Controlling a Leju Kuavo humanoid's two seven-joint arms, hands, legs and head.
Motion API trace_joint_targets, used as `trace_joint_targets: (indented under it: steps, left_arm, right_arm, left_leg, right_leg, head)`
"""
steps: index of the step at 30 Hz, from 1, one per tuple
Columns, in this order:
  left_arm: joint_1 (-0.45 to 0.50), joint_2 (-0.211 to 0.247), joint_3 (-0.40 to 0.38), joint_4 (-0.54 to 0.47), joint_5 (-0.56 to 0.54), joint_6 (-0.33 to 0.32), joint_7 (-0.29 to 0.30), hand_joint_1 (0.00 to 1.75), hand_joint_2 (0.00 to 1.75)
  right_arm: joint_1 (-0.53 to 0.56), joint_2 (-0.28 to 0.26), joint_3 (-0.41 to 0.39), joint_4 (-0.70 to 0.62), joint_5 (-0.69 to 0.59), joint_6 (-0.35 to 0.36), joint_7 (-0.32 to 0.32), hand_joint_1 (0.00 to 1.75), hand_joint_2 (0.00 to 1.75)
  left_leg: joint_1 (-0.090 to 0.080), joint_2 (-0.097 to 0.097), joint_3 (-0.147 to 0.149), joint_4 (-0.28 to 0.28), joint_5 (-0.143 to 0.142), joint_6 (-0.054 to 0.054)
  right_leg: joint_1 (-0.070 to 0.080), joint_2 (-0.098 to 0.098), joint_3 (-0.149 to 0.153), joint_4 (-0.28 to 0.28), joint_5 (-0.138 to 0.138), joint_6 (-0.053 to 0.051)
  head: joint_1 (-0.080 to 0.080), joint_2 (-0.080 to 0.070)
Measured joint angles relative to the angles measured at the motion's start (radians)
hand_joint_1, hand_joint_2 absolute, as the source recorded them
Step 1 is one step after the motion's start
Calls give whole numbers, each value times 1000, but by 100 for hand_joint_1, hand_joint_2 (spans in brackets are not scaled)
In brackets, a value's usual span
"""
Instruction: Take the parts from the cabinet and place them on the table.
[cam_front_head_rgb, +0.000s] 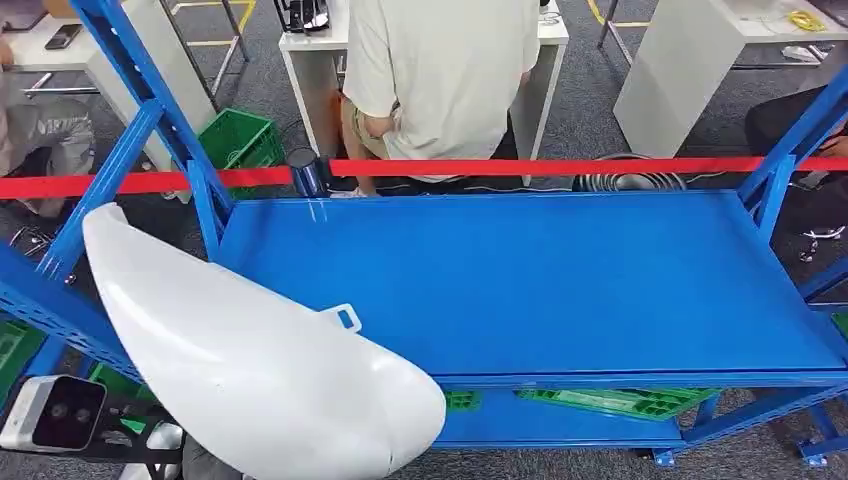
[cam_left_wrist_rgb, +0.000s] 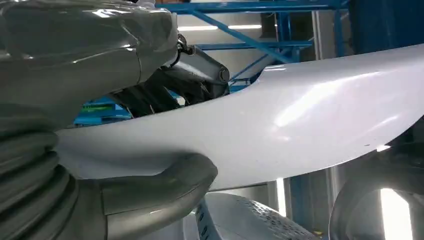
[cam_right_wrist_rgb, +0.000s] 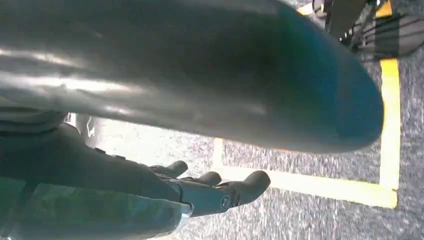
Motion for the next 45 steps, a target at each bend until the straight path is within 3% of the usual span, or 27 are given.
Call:
trace_joint_targets:
  steps: [2,4,6,8,9,14,15,16,17,18,20,22,24,25,26,29,30,31,32,34,35,37,38,40,41,42,45]
  left_arm:
    - [1,1,0,0,0,-2,-1,175,175]
    - [4,2,0,0,0,-10,-5,175,175]
    - [6,2,1,0,-20,-13,-10,175,175]
    - [5,1,1,0,-44,-19,-18,175,175]
    - [4,0,3,0,-56,-20,-23,175,175]
    - [6,-3,8,-2,-87,-16,-28,175,175]
    - [7,-5,8,-2,-90,-14,-30,175,175]
    - [6,-6,8,-2,-95,-13,-31,175,175]
    - [6,-10,8,-2,-98,-10,-31,175,175]
    - [8,-11,8,-2,-102,-11,-31,175,175]
    - [14,-11,7,2,-106,-11,-31,175,175]
    - [15,-11,7,3,-106,-11,-32,175,175]
    - [15,-13,7,3,-107,-11,-32,175,175]
    - [14,-14,7,3,-107,-11,-32,175,175]
    - [15,-14,8,3,-107,-11,-32,175,175]
    - [15,-14,7,3,-108,-12,-34,175,175]
    - [15,-14,7,4,-108,-12,-34,175,175]
    - [15,-14,8,4,-107,-12,-35,175,175]
    - [15,-14,8,4,-108,-12,-34,175,175]
    - [15,-13,8,8,-107,-13,-34,175,175]
    - [15,-13,8,13,-107,-17,-34,175,175]
    - [11,-13,5,30,-103,-21,-34,175,175]
    - [8,-13,5,36,-103,-23,-34,175,175]
    - [-6,-14,3,48,-102,-29,-34,175,175]
    - [-11,-14,2,53,-99,-30,-34,175,175]
    - [-12,-14,1,58,-96,-31,-35,175,175]
    - [-13,-11,0,72,-96,-30,-37,175,175]
  right_arm:
    - [0,-1,0,0,0,0,0,0,0]
    - [1,0,0,0,0,0,0,0,0]
    - [1,0,0,0,-3,0,0,0,0]
    - [1,1,0,0,-5,0,-1,0,0]
    - [1,6,0,0,-6,1,-1,0,0]
    - [-2,8,0,0,-6,1,-4,0,0]
    - [-2,9,0,1,-6,1,-4,0,0]
    - [-2,8,1,0,-6,1,-5,0,0]
    - [-5,9,1,0,-6,0,-7,0,0]
    - [-6,8,1,1,-6,-2,-8,0,0]
    - [-6,5,1,1,-6,-8,-10,0,0]
    - [-6,5,1,1,-6,-11,-11,0,0]
    - [-9,3,1,1,-6,-12,-11,0,0]
    - [-14,3,1,1,-6,-12,-12,0,0]
    - [-16,5,1,1,-6,-12,-13,0,0]
    - [-15,5,1,1,-6,-13,-13,0,0]
    - [-14,6,1,1,-6,-13,-13,0,0]
    - [-17,8,1,1,-6,-13,-13,0,0]
    - [-17,4,1,1,-6,-13,-13,0,0]
    - [-17,3,1,2,-6,-13,-13,0,0]
    - [-16,3,1,2,-7,-13,-13,0,0]
    - [-16,3,1,2,-11,-15,-9,0,0]
    - [-17,3,1,2,-13,-16,-8,0,0]
    - [-23,4,1,2,-15,-19,-7,0,0]
    - [-27,16,1,1,-15,-20,-7,0,0]
    - [-29,8,0,2,-15,-23,-7,0,0]
    - [-38,13,0,2,-16,-42,-23,0,0]
  left_leg:
    - [10,0,-58,150,-95,-15]
    - [14,0,-102,271,-144,-20]
    - [14,0,-57,210,-106,-14]
    - [10,0,67,12,-33,8]
    - [5,1,102,-55,-40,21]
    - [-10,2,80,-69,5,50]
    - [7,4,84,-89,23,49]
    - [0,7,79,-96,34,48]
    - [0,7,71,-99,49,59]
    - [-1,8,57,-98,58,57]
    - [-5,8,27,-94,79,54]
    - [-4,9,-3,-85,94,49]
    - [-1,9,-35,-65,105,38]
    - [-3,10,-49,-49,108,34]
    - [-6,10,-60,-43,112,28]
    - [-3,9,-59,-36,125,15]
    - [1,9,-64,-33,132,12]
    - [3,4,-75,-21,105,5]
    - [5,4,-89,21,40,-5]
    - [13,4,-129,175,-81,-20]
    - [16,4,-142,242,-110,-23]
    - [17,4,-109,263,-86,-20]
    - [17,4,-62,210,-56,-14]
    - [11,-1,79,22,-18,12]
    - [5,-1,126,-56,-55,30]
    - [0,5,122,-52,-44,24]
    - [-15,5,104,-72,-16,50]
  right_leg:
    - [2,0,-10,1,5,-8]
    - [5,-1,-23,1,13,-12]
    - [8,-1,-32,1,22,-11]
    - [12,1,-37,0,33,-9]
    - [9,1,-38,-1,39,-6]
    - [13,-1,-39,-23,73,29]
    - [11,-3,-48,-9,67,25]
    - [13,-1,-60,4,45,22]
    - [12,-1,-82,54,-8,8]
    - [12,-1,-108,128,-59,0]
    - [10,-1,-139,268,-121,5]
    - [8,-1,-101,260,-102,30]
    - [1,-2,23,92,-55,55]
    - [-3,-2,77,-1,-82,50]
    - [10,5,88,3,-82,34]
    - [14,6,68,5,-71,13]
    - [2,4,58,-1,-60,-1]
    - [3,-1,51,0,-50,-10]
    - [3,-1,38,0,-39,-20]
    - [5,-2,14,1,-15,-20]
    - [7,-2,-1,2,-3,-20]
    - [9,-1,-30,3,19,-16]
    - [11,-1,-40,3,28,-15]
    - [13,0,-54,2,46,-11]
    - [15,1,-57,2,55,-3]
    - [3,-1,-55,-6,64,4]
    - [3,-1,-53,-23,94,31]
  head:
    - [-1,0]
    - [-1,0]
    - [-2,0]
    - [-2,0]
    - [-1,0]
    - [0,0]
    - [2,0]
    - [2,0]
    - [5,0]
    - [5,0]
    - [5,0]
    - [5,0]
    - [4,0]
    - [5,0]
    - [4,0]
    - [0,0]
    - [2,0]
    - [2,0]
    - [1,0]
    - [-1,0]
    - [-2,0]
    - [-2,0]
    - [-2,0]
    - [-2,0]
    - [0,0]
    - [0,0]
    - [-3,0]
